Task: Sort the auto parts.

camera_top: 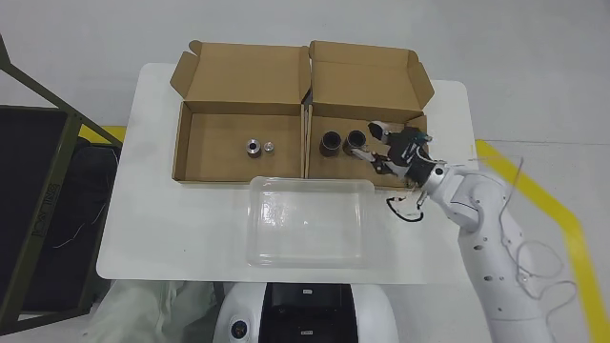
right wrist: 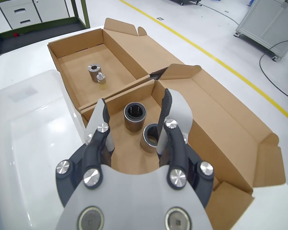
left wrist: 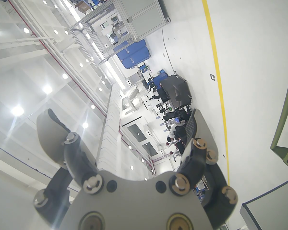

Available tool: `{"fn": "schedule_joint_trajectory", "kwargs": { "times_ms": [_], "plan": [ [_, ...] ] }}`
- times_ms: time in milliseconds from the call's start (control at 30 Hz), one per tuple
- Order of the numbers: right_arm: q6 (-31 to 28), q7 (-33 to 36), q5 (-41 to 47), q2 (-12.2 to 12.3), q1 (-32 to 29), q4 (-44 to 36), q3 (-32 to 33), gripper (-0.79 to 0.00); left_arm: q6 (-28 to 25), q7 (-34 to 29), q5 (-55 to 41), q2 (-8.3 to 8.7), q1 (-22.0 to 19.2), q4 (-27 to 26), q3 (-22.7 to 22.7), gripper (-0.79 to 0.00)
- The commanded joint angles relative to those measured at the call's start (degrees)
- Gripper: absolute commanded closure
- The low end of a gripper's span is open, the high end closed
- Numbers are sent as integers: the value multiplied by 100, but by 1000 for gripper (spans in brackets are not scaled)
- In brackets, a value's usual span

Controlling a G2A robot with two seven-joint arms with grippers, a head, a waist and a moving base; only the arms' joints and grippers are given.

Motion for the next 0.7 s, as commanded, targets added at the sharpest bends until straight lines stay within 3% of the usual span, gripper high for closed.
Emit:
{"fn": "schedule_joint_trajectory", "kwargs": {
  "times_ms": [0, 167, 300, 667],
  "plan": [
    [-30, -116, -31, 49, -213, -109, 231, -533, 0, 0, 0, 0, 0, 0, 0, -785],
    [6, -339, -76, 141, -648, -313, 649, -582, 0, 0, 0, 0, 0, 0, 0, -785],
    [76, -595, -70, 196, -990, -395, 928, -785, 0, 0, 0, 0, 0, 0, 0, -785],
    [327, -1498, 1, 314, -1842, -469, 1669, -785, 0, 0, 0, 0, 0, 0, 0, -785]
  ]
}}
